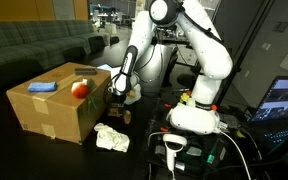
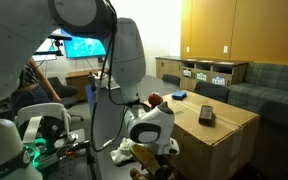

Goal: Put the objects on the box onto the table and the objects on the table on to the box

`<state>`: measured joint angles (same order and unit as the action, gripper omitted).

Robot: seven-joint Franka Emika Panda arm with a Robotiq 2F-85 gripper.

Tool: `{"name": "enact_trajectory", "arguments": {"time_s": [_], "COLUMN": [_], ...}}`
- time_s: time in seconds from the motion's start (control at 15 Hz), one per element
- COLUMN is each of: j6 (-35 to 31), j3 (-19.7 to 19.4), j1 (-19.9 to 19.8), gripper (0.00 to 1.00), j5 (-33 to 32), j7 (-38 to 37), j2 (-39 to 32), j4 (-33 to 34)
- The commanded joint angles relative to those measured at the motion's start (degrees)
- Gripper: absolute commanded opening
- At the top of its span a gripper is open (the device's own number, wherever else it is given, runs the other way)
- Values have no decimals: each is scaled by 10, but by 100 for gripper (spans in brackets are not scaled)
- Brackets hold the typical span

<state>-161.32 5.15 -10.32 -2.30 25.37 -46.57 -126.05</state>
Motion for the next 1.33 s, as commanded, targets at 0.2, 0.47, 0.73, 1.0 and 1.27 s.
{"name": "enact_trajectory", "arguments": {"time_s": [0.2, 0.47, 0.73, 1.0, 1.27], "j6": [-7, -5, -12, -22, -50], "j3": [-32, -41, -47, -59, -79], "j1": [44, 57, 65, 72, 77], "gripper": [78, 38, 11, 3, 4], "j5": [-32, -35, -41, -57, -99], "j7": [-65, -83, -87, -86, -73], "j2": [-32, -43, -36, 5, 102], "j4": [28, 38, 33, 4, -73]}}
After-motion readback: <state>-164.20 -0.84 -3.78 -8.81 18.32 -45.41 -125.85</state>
